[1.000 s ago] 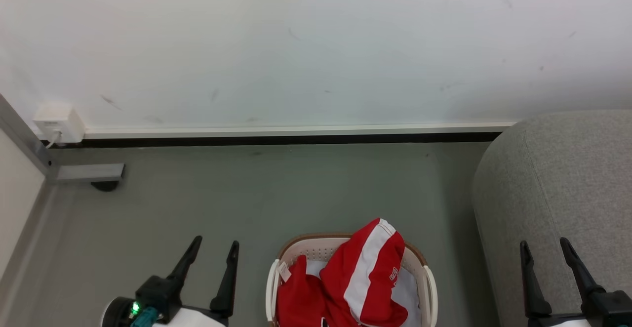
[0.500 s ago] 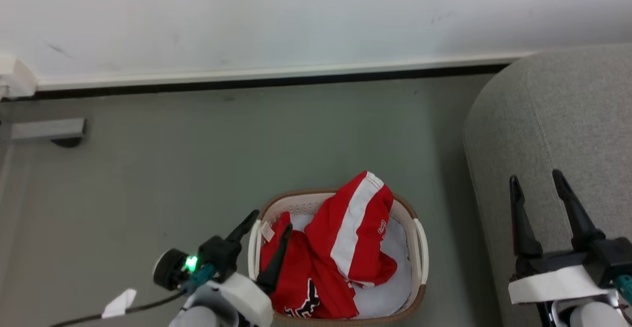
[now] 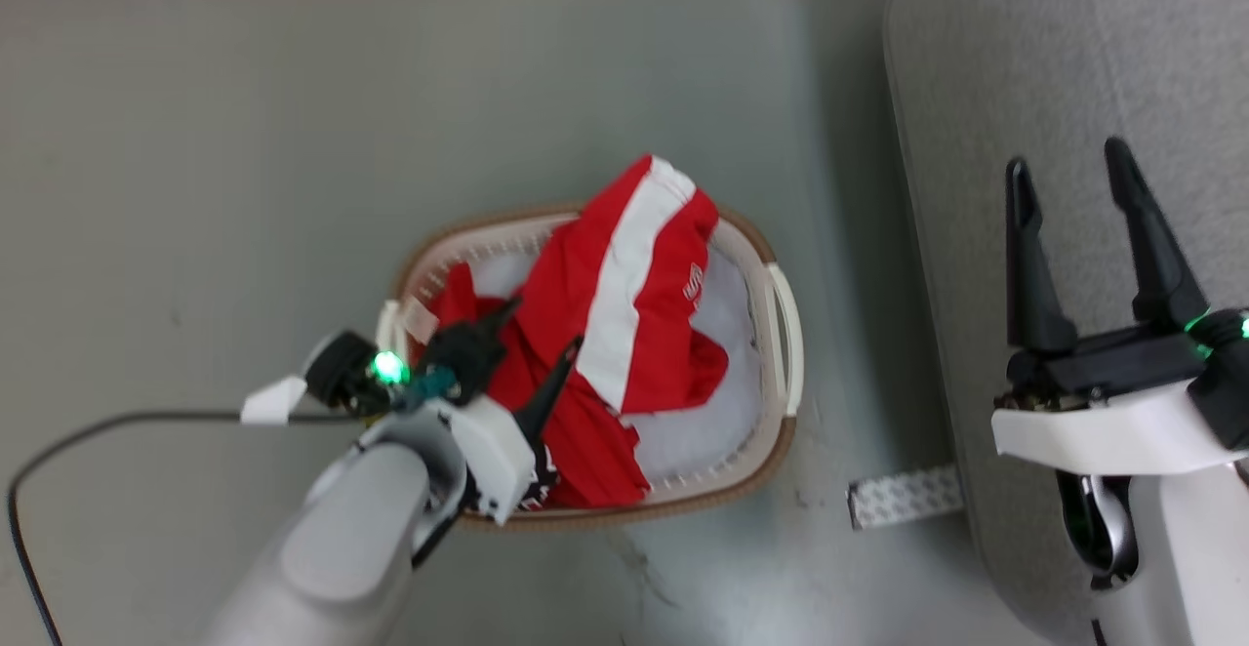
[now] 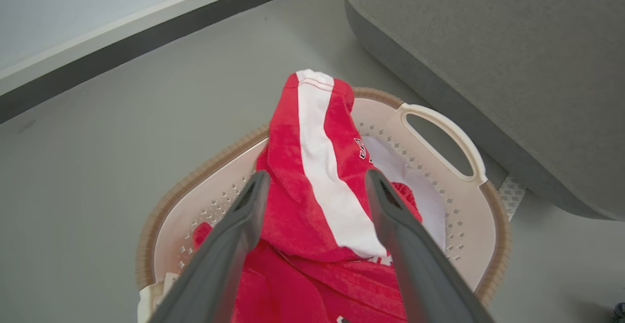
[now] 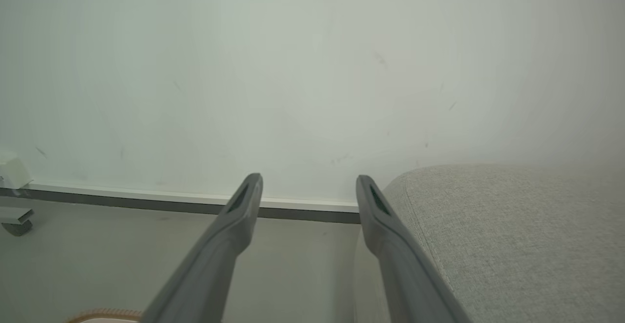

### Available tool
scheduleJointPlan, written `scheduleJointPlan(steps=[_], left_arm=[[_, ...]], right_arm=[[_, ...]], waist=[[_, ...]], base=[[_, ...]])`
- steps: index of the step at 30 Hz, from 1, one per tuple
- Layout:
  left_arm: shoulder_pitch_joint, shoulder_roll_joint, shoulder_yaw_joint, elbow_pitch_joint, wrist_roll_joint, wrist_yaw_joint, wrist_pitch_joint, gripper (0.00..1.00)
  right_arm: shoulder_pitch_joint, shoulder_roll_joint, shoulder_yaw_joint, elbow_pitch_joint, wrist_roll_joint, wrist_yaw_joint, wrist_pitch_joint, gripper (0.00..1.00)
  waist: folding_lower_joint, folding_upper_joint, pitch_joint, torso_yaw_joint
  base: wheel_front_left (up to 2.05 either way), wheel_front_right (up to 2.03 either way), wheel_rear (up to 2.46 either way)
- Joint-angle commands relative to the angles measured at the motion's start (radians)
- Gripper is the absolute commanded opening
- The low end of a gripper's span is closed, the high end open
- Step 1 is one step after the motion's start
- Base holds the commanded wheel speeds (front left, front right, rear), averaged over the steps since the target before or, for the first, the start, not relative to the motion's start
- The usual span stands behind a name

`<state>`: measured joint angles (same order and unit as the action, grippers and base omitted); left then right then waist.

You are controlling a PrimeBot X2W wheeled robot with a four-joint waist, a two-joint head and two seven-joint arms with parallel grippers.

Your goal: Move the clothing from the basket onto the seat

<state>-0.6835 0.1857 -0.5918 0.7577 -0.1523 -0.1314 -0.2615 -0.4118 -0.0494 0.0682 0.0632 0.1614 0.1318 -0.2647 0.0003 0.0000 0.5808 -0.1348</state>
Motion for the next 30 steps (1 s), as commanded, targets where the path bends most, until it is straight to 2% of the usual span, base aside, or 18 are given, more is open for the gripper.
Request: scheduleJointPlan(steps=[1,10,14,23,24,25,26,30], left_arm=[[-0.061,0.016,-0.020,0.025,-0.023,0.002,0.003,1.00],[-0.247,0.050,-0.087,0.142,-0.055,0.002,0.059,1.00],[-0.302,0.061,-0.100,0.195,-0.065,0.002,0.088,1.00],[-0.345,0.044,-0.161,0.274,-0.097,0.002,0.115,1.00],[-0.346,0.041,-0.174,0.280,-0.105,0.002,0.118,0.90],[-0.349,0.039,-0.186,0.283,-0.115,0.002,0.117,0.32],[-0.352,0.035,-0.198,0.284,-0.126,0.002,0.114,0.00],[-0.346,0.028,-0.258,0.271,-0.176,0.002,0.096,0.00]], right_arm=[[-0.037,-0.002,0.003,-0.018,0.010,-0.002,0.000,1.00],[-0.136,-0.002,0.032,-0.102,0.054,-0.002,0.000,1.00],[-0.160,-0.002,0.038,-0.137,0.063,-0.002,0.000,1.00],[-0.153,-0.002,0.050,-0.172,0.069,-0.002,0.000,1.00],[-0.149,-0.002,0.051,-0.173,0.069,-0.002,0.000,1.00],[-0.146,-0.002,0.051,-0.173,0.069,-0.002,0.000,1.00],[-0.143,-0.002,0.050,-0.171,0.068,-0.002,0.000,1.00],[-0.133,-0.002,0.040,-0.155,0.067,-0.002,0.000,1.00]], waist=[[-0.0003,0.0000,0.161,-0.066],[-0.0003,0.0000,0.342,-0.117],[-0.0003,0.0000,0.384,-0.132],[-0.0003,0.0000,0.414,-0.145],[-0.0003,0.0000,0.414,-0.145],[-0.0003,0.0000,0.413,-0.144],[-0.0003,0.0000,0.411,-0.142],[-0.0003,0.0000,0.387,-0.131]], base=[[0.00,0.00,0.00],[0.00,0.00,0.00],[0.00,0.00,0.00],[0.00,0.00,0.00],[0.00,0.00,0.00],[0.00,0.00,0.00],[0.00,0.00,0.00],[0.00,0.00,0.00]])
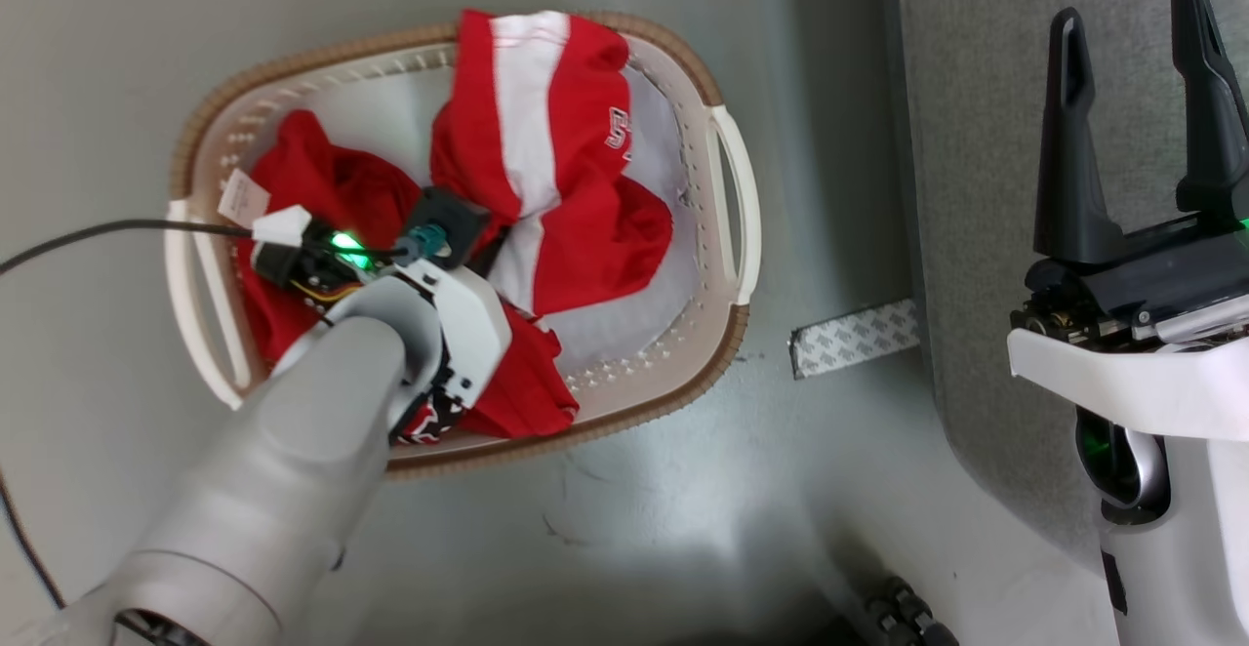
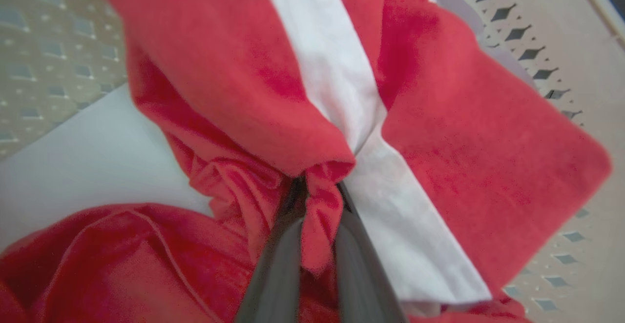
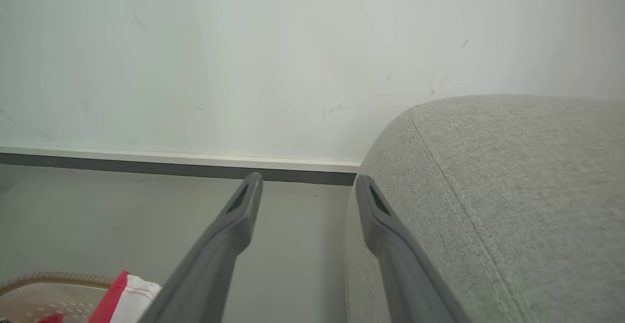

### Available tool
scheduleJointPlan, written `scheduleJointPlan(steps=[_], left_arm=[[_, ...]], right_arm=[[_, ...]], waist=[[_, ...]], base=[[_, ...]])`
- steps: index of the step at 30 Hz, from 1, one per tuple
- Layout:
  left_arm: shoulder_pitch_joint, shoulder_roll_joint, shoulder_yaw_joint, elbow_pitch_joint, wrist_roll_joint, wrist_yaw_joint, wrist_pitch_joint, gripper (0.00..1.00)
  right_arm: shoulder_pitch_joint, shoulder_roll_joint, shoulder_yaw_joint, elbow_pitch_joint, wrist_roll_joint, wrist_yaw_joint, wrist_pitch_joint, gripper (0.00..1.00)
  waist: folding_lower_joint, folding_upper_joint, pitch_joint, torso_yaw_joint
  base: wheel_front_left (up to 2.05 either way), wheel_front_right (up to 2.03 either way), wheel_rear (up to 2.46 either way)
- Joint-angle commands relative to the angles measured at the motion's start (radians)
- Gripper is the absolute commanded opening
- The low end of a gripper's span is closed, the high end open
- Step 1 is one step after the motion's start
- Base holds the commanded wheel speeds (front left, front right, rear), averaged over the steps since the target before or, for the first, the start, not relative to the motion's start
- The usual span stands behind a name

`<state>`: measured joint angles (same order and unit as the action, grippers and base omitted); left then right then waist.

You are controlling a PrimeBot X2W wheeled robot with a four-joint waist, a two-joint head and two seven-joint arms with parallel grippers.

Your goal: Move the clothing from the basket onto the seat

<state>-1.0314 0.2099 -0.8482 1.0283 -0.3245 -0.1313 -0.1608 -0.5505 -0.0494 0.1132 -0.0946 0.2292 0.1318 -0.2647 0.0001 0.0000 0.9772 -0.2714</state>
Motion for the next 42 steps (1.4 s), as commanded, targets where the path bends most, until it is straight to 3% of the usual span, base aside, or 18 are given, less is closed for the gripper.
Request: scheduleJointPlan(steps=[1,9,17,23,35,42], left_arm=[[0.007,0.001,-0.016,-0.005,-0.020,0.002,-0.012,0.00],[0.078,-0.001,-0.098,-0.102,-0.211,0.002,-0.063,0.00],[0.186,0.003,-0.118,-0.220,-0.361,0.002,-0.097,0.00],[0.272,0.006,-0.093,-0.293,-0.403,0.008,-0.104,0.00],[0.385,0.051,-0.008,-0.489,-0.445,0.107,-0.101,0.00],[0.399,0.112,0.027,-0.634,-0.458,0.179,-0.069,0.00]], right_arm=[[0.009,-0.002,-0.008,0.007,0.000,-0.002,0.000,1.00],[0.058,-0.002,-0.043,0.050,-0.011,-0.002,0.000,1.00],[0.171,-0.003,-0.089,0.114,-0.039,-0.002,0.000,1.00],[0.288,-0.003,-0.120,0.164,-0.053,-0.002,0.000,1.00],[0.475,-0.003,-0.113,0.233,-0.103,-0.002,0.000,1.00],[0.525,-0.003,-0.093,0.244,-0.118,-0.002,0.000,1.00]], waist=[[-0.0001,0.0000,-0.021,0.010],[-0.0001,0.0000,-0.180,0.066],[-0.0001,0.0000,-0.443,0.143],[-0.0001,0.0000,-0.657,0.189],[-0.0001,0.0000,-0.950,0.225],[-0.0001,0.0000,-1.003,0.228]], base=[[0.00,0.00,0.00],[0.00,0.00,0.00],[0.00,0.00,0.00],[0.00,0.00,0.00],[0.00,0.00,0.00],[0.00,0.00,0.00]])
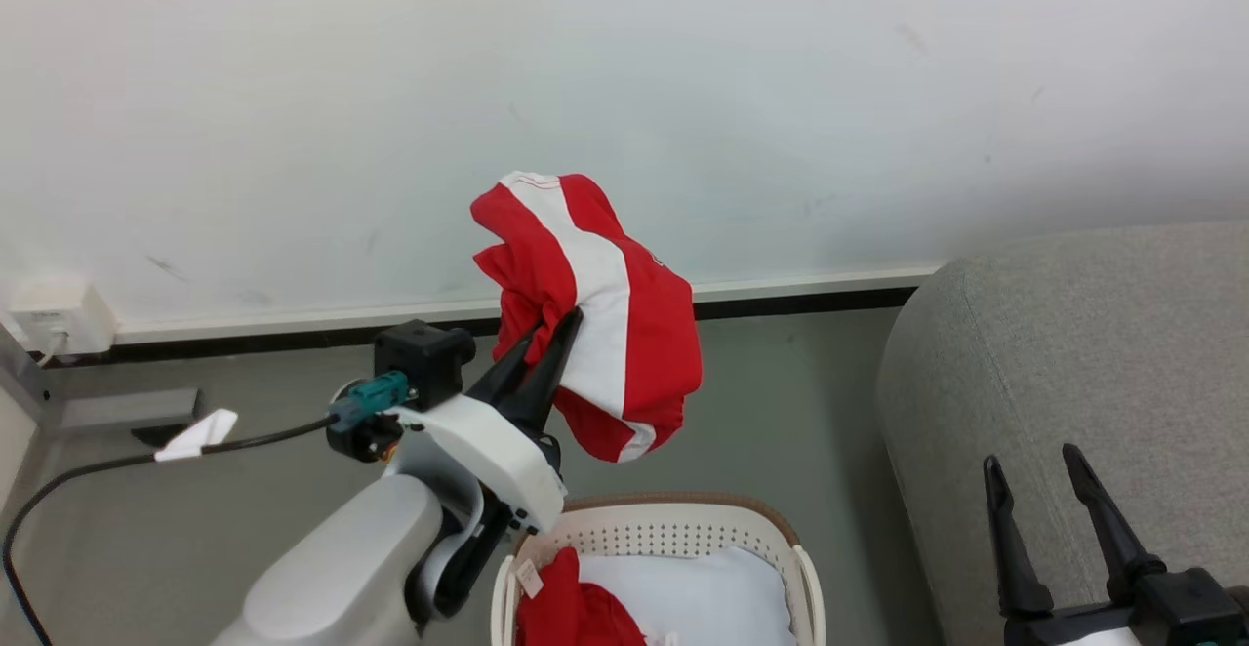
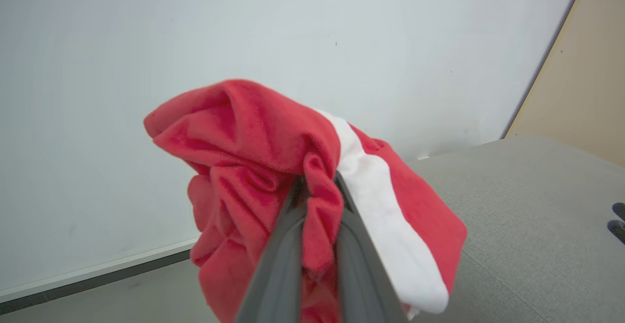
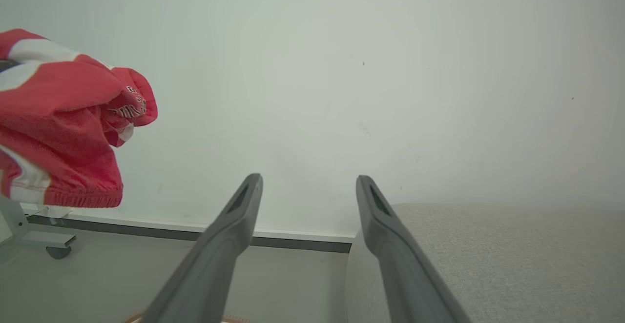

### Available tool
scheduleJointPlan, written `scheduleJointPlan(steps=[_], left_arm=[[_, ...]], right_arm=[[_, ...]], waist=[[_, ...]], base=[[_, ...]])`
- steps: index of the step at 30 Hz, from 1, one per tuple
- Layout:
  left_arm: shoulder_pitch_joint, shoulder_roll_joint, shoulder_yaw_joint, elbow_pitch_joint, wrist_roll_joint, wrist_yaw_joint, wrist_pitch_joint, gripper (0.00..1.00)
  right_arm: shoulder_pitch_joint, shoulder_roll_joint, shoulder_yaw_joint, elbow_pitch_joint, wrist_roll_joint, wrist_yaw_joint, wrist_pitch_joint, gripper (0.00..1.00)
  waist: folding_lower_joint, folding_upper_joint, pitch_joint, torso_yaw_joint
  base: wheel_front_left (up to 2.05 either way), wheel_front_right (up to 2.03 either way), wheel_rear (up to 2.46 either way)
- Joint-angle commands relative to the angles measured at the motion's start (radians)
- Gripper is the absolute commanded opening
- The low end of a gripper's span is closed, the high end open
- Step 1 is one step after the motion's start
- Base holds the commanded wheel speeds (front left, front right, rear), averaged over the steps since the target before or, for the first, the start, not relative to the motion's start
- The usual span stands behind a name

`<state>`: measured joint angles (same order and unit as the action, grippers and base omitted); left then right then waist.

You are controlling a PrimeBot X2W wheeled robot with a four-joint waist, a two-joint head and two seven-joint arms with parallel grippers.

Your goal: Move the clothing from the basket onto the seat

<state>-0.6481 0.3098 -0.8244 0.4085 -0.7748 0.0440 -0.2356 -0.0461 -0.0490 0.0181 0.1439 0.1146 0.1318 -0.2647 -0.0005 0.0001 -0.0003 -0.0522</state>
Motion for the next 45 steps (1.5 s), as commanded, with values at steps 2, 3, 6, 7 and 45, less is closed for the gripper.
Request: scheduleJointPlan(steps=[2,3,6,7,45], left_arm=[[0.021,0.028,0.011,-0.053,-0.011,0.020,0.013,0.00],[0.024,0.036,0.014,-0.071,-0.014,0.027,0.020,0.00],[0.027,0.058,0.023,-0.120,-0.009,0.051,0.034,0.00],[0.030,0.062,0.024,-0.135,-0.010,0.057,0.038,0.00],[0.007,0.038,-0.041,-0.239,0.000,0.076,0.102,0.00]], right_arm=[[0.029,-0.003,0.012,0.009,-0.006,-0.002,0.000,1.00],[0.032,-0.003,0.017,0.010,-0.007,-0.002,0.000,1.00],[0.042,-0.003,0.027,0.014,-0.009,-0.002,0.000,1.00],[0.043,-0.003,0.030,0.014,-0.010,-0.002,0.000,1.00],[-0.437,-0.108,0.742,0.231,0.254,-0.002,0.000,1.00]], waist=[[0.0005,-0.0001,-0.038,0.007],[0.0005,-0.0001,-0.043,0.006],[0.0005,-0.0001,-0.054,0.002],[0.0005,-0.0001,-0.056,0.000],[0.0005,-0.0001,-0.044,0.027]], base=[[0.00,0.00,0.00],[0.00,0.00,0.00],[0.00,0.00,0.00],[0.00,0.00,0.00],[0.00,0.00,0.00]])
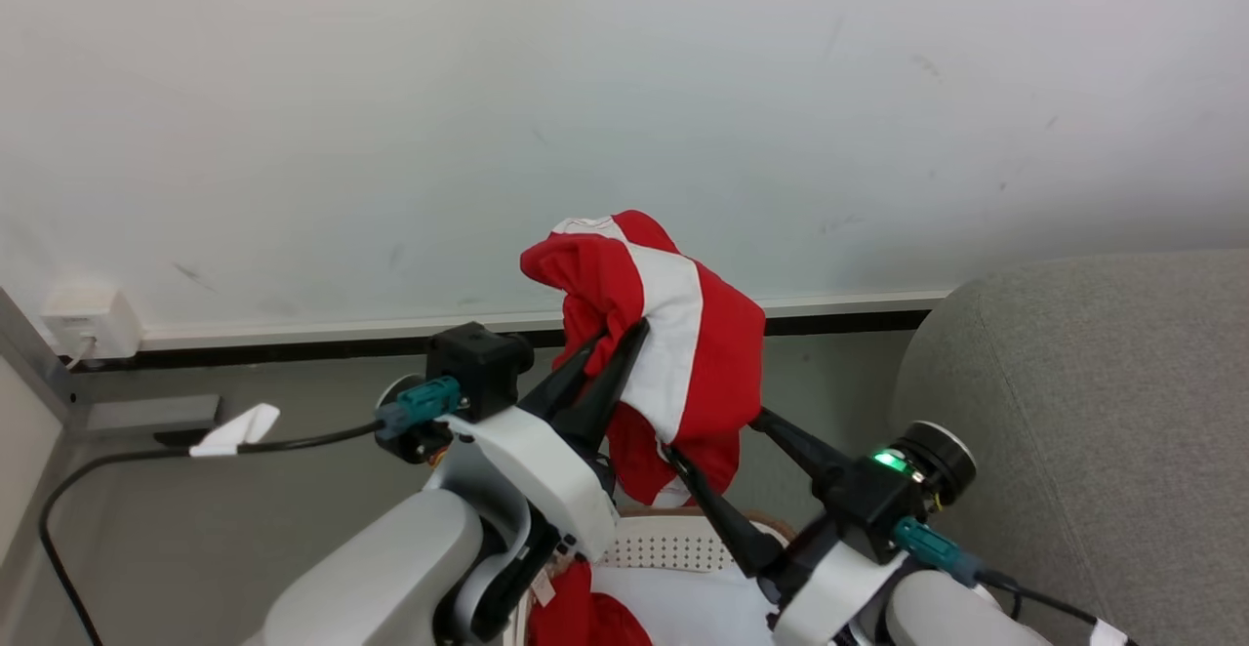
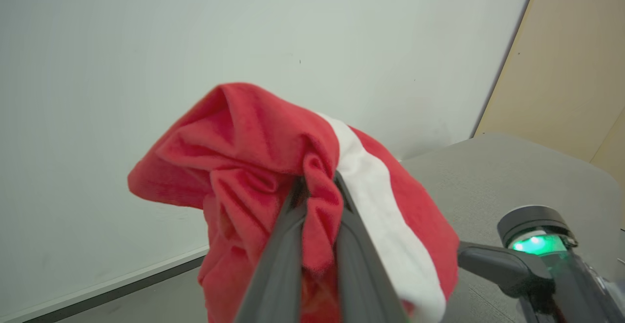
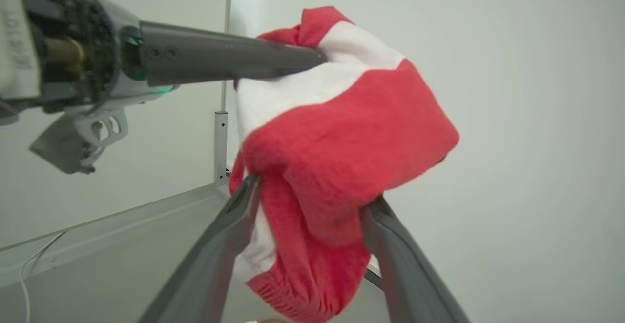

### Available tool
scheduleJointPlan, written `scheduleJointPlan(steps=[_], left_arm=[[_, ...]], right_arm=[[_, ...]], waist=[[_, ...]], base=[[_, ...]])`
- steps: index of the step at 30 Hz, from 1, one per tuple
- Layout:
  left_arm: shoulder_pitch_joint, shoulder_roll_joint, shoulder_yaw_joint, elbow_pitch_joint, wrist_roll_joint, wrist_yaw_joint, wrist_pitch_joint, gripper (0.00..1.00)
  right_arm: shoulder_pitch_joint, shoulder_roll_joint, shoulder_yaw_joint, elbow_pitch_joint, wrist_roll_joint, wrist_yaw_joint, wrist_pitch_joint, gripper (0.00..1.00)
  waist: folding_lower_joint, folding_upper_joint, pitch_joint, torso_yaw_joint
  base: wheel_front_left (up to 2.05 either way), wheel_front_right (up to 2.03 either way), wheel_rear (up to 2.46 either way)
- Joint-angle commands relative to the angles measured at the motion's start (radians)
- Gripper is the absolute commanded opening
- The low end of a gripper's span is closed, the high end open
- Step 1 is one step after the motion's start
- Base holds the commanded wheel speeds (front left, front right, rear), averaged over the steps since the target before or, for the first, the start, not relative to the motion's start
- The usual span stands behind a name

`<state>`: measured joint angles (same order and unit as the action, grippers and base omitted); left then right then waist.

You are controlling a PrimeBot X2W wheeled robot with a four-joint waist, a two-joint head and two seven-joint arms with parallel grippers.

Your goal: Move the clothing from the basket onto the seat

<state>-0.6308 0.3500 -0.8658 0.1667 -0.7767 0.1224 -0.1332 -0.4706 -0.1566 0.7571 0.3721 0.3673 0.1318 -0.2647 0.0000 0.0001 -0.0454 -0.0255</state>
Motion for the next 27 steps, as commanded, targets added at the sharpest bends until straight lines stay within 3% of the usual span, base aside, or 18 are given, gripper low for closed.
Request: scheduleJointPlan(steps=[1,7,8,9,11,19,21,22,23,24,27], left_arm=[[-0.014,-0.005,-0.002,0.005,0.003,-0.005,0.001,0.00],[-0.019,-0.024,-0.019,0.016,0.003,-0.014,0.006,0.00],[-0.020,-0.027,-0.021,0.019,0.002,-0.016,0.005,0.00],[-0.020,-0.030,-0.023,0.022,0.001,-0.018,0.005,0.00],[-0.021,-0.032,-0.026,0.028,0.000,-0.019,0.003,0.00],[-0.020,-0.028,-0.018,0.045,-0.005,-0.008,-0.010,0.00],[-0.016,-0.027,-0.015,0.048,-0.008,-0.003,-0.014,0.21],[-0.013,-0.027,-0.014,0.050,-0.009,-0.001,-0.015,0.36],[-0.011,-0.028,-0.014,0.051,-0.010,0.000,-0.016,0.64],[-0.008,-0.029,-0.015,0.052,-0.012,0.002,-0.015,1.00],[-0.005,-0.030,-0.016,0.055,-0.013,0.007,-0.015,1.00]], right_arm=[[-0.033,0.011,0.010,0.023,0.005,-0.002,0.000,1.00],[-0.109,0.078,0.024,0.132,0.022,-0.002,0.001,1.00],[-0.116,0.084,0.016,0.143,0.026,-0.002,0.000,0.95],[-0.121,0.089,0.004,0.153,0.029,-0.002,0.000,0.49],[-0.120,0.099,-0.010,0.162,0.032,-0.002,0.000,0.00],[-0.109,0.106,-0.006,0.168,0.047,-0.002,0.000,0.00],[-0.107,0.105,-0.011,0.168,0.046,-0.002,0.000,0.00],[-0.106,0.105,-0.013,0.166,0.045,-0.002,0.000,0.00],[-0.106,0.105,-0.017,0.164,0.043,-0.002,0.000,0.00],[-0.104,0.106,-0.022,0.160,0.040,-0.002,0.000,0.00],[-0.098,0.106,-0.038,0.153,0.028,-0.002,0.000,0.00]], waist=[[0.0000,-0.0001,0.002,0.001],[0.0000,-0.0001,0.002,0.006],[0.0000,-0.0001,0.002,0.007],[0.0000,-0.0001,0.002,0.009],[0.0000,-0.0001,0.001,0.012],[0.0000,-0.0001,-0.002,0.010],[0.0000,-0.0001,-0.003,0.006],[0.0000,-0.0001,-0.003,0.004],[0.0000,-0.0001,-0.003,0.002],[0.0000,-0.0001,-0.003,0.001],[0.0000,-0.0001,-0.002,-0.002]], base=[[0.00,0.00,0.00],[0.00,0.00,0.00],[0.00,0.00,0.00],[0.00,0.00,0.00],[0.00,0.00,0.00],[0.00,0.00,0.00],[0.00,0.00,0.00],[0.00,0.00,0.00],[0.00,0.00,0.00],[0.00,0.00,0.00],[0.00,0.00,0.00]])
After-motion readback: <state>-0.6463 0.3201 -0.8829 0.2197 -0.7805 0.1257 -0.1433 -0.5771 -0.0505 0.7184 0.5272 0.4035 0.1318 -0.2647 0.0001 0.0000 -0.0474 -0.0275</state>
